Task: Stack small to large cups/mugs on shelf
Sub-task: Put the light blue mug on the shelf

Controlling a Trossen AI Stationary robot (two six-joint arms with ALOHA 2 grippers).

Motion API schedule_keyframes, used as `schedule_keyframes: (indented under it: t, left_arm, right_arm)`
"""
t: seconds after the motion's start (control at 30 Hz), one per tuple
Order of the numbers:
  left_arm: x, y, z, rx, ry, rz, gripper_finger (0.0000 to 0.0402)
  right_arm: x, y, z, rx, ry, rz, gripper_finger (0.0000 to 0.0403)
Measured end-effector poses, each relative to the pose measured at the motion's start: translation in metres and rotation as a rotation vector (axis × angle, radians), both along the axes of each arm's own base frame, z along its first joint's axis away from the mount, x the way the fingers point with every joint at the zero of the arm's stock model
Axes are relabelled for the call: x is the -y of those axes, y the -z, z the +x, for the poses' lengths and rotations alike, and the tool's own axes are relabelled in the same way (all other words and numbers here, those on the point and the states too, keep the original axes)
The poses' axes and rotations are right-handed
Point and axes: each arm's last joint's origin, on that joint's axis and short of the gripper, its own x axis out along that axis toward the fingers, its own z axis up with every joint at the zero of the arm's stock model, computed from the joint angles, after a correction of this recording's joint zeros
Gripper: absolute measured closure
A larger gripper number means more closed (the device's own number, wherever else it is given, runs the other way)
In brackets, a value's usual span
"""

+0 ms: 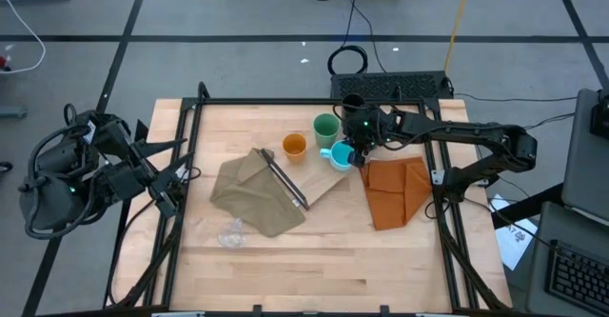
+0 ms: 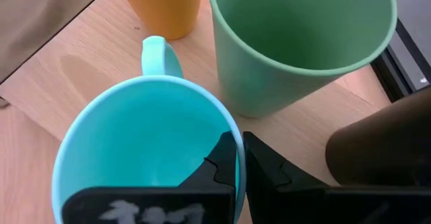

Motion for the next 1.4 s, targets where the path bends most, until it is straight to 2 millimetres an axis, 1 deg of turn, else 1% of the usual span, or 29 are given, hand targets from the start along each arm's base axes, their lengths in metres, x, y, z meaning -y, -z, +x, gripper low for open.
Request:
schedule_keyframes:
  t: [0.1,0.33,0.8,0.93,1.03,1.13,1.3,1.4]
  left_arm:
    - [0.000,0.000,0.000,0.000,0.000,0.000,0.0289]
    - [0.000,0.000,0.000,0.001,0.000,-0.001,0.0289]
    - [0.000,0.000,0.000,0.000,0.000,0.001,0.0289]
    - [0.000,0.000,0.000,-0.001,0.000,0.001,0.0289]
    - [0.000,0.000,0.000,-0.001,0.000,0.002,0.0289]
    - [0.000,0.000,0.000,-0.001,0.000,0.002,0.0289]
    - [0.000,0.000,0.000,-0.001,0.000,0.002,0.0289]
    - [0.000,0.000,0.000,-0.001,0.000,0.002,0.0289]
  right_arm:
    - [0.000,0.002,0.000,0.006,0.000,-0.002,0.0403]
    - [0.002,0.016,-0.003,0.047,0.008,0.018,0.0403]
    - [0.002,0.016,-0.002,0.062,0.013,0.014,0.0402]
    - [0.002,0.016,-0.003,0.053,0.015,0.016,0.0392]
    - [0.002,0.015,-0.005,0.052,0.018,0.015,0.0380]
    - [0.001,0.009,-0.007,0.070,0.017,0.005,0.0372]
    - [-0.001,0.001,-0.012,0.099,0.014,-0.012,0.0369]
    - [-0.002,0.000,-0.012,0.104,0.013,-0.014,0.0369]
